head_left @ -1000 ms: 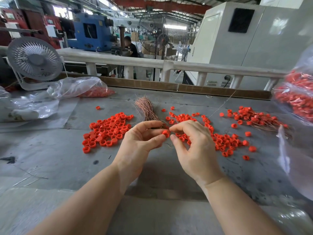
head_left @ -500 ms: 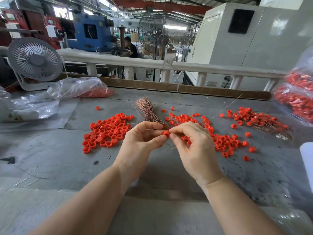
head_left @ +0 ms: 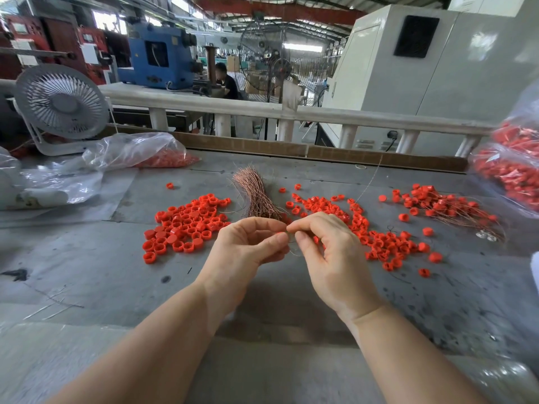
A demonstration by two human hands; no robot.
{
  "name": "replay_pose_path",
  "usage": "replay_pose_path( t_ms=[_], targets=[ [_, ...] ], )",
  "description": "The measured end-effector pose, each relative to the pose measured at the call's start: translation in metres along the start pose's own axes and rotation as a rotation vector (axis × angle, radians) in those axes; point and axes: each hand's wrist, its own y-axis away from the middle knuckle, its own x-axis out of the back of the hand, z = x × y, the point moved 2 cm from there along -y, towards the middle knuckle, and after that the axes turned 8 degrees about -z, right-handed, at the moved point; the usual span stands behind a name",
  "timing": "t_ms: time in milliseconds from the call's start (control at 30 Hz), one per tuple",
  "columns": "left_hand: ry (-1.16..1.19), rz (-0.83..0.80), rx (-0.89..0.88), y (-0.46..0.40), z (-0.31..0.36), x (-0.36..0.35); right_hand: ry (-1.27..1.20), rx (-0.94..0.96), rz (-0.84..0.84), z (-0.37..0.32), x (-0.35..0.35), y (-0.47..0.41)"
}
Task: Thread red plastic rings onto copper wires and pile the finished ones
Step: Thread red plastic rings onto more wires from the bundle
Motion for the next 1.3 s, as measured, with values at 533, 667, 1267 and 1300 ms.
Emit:
replay_pose_path(
  t_ms=[533, 667, 1267, 1300],
  targets=[
    [0.115, 0.135, 0.025, -0.004, -0.001, 0.004, 0.034, -0.054, 0.001, 0.004, 0.0, -0.001],
    [0.103, 0.142, 0.025, -0.004, -0.002, 0.004, 0.038, -0.073, -0.011, 0.004, -0.001, -0.001],
    [0.091, 0.226, 0.056, -0.005, -0.006, 0.007, 0.186, -0.117, 0.043, 0.015, 0.004, -0.002],
    [0.109, 0.222, 0.062, -0.005, -0.006, 0.007, 0.198, -0.128, 0.06, 0.016, 0.005, -0.002]
  ],
)
